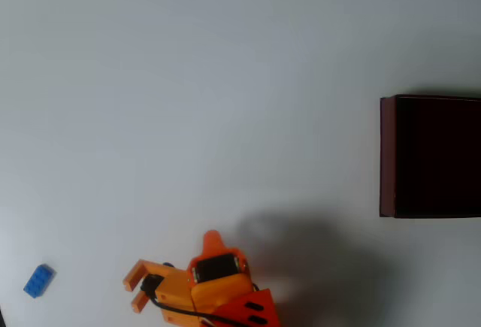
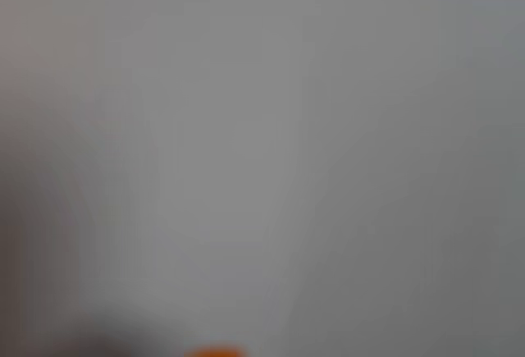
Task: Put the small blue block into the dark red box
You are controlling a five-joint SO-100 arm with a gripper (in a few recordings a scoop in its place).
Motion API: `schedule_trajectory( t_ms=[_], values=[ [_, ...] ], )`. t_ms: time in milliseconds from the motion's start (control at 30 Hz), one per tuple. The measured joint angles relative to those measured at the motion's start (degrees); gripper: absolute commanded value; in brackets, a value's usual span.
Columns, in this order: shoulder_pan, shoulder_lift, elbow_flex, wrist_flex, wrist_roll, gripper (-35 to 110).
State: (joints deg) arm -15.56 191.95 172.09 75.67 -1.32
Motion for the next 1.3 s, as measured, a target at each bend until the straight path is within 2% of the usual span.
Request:
schedule_trajectory(
  t_ms=[667, 767, 967, 1133, 1300],
  values=[
    [1.1, 0.0, 0.0, 0.0, 1.0, 0],
    [0.8, 0.0, 0.0, -0.5, 4.3, 0],
    [-1.5, -0.2, -7.1, 3.4, 19.2, 0],
    [-1.9, -10.9, -21.5, 12.3, 40.6, 1],
    [-9.8, -21.4, -33.8, 18.7, 63.4, 10]
  ],
)
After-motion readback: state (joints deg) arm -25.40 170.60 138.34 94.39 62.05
